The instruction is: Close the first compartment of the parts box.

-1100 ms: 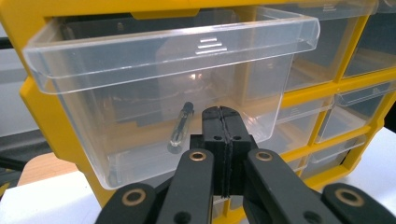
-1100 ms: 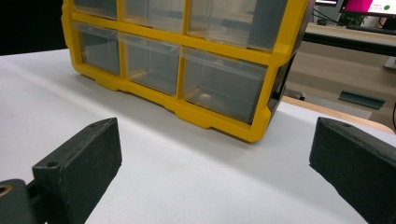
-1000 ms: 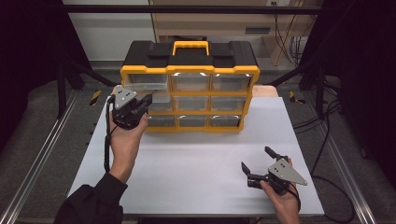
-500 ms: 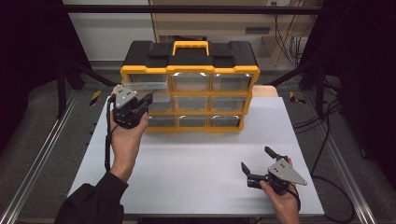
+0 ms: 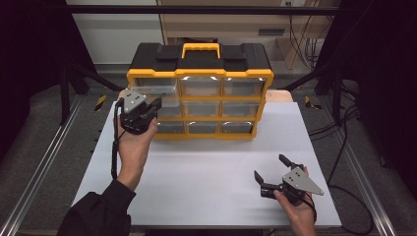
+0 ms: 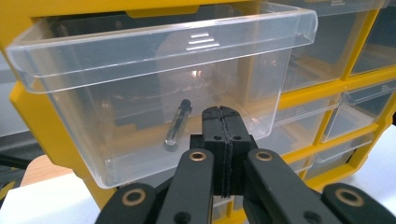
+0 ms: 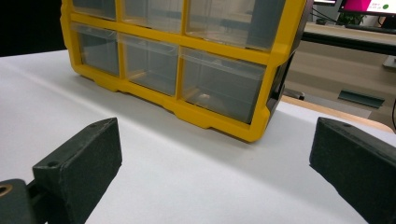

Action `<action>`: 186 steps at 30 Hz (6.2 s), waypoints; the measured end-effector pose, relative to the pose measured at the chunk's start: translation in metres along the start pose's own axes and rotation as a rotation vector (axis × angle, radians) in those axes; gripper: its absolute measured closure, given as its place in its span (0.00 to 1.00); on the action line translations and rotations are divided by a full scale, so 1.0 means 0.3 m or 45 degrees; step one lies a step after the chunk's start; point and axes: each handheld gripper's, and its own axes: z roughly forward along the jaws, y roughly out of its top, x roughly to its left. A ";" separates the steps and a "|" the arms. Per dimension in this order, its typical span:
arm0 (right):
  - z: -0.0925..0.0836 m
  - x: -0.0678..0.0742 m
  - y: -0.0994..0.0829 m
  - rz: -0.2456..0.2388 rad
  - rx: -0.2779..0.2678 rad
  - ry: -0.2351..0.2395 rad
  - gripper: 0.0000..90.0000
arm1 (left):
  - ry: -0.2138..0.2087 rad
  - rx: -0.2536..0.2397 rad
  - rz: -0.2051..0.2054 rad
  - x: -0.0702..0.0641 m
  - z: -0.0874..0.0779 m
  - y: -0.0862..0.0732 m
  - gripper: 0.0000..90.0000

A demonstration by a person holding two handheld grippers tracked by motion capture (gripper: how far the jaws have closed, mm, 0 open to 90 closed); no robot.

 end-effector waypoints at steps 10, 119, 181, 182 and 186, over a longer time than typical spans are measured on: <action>-0.001 0.000 0.000 0.001 0.000 0.001 0.03 | 0.008 0.004 0.006 0.004 0.009 0.005 1.00; -0.006 -0.025 -0.002 0.062 -0.034 -0.023 0.03 | 0.002 -0.003 -0.005 0.018 0.101 0.013 1.00; -0.012 -0.039 -0.007 0.088 -0.017 -0.011 0.04 | 0.017 -0.019 0.016 0.033 0.132 0.049 1.00; -0.013 -0.040 -0.007 0.089 -0.017 -0.011 0.04 | 0.017 -0.017 0.017 0.033 0.133 0.049 1.00; -0.011 -0.043 -0.008 0.093 -0.016 -0.011 0.04 | 0.011 -0.014 0.030 0.034 0.134 0.047 1.00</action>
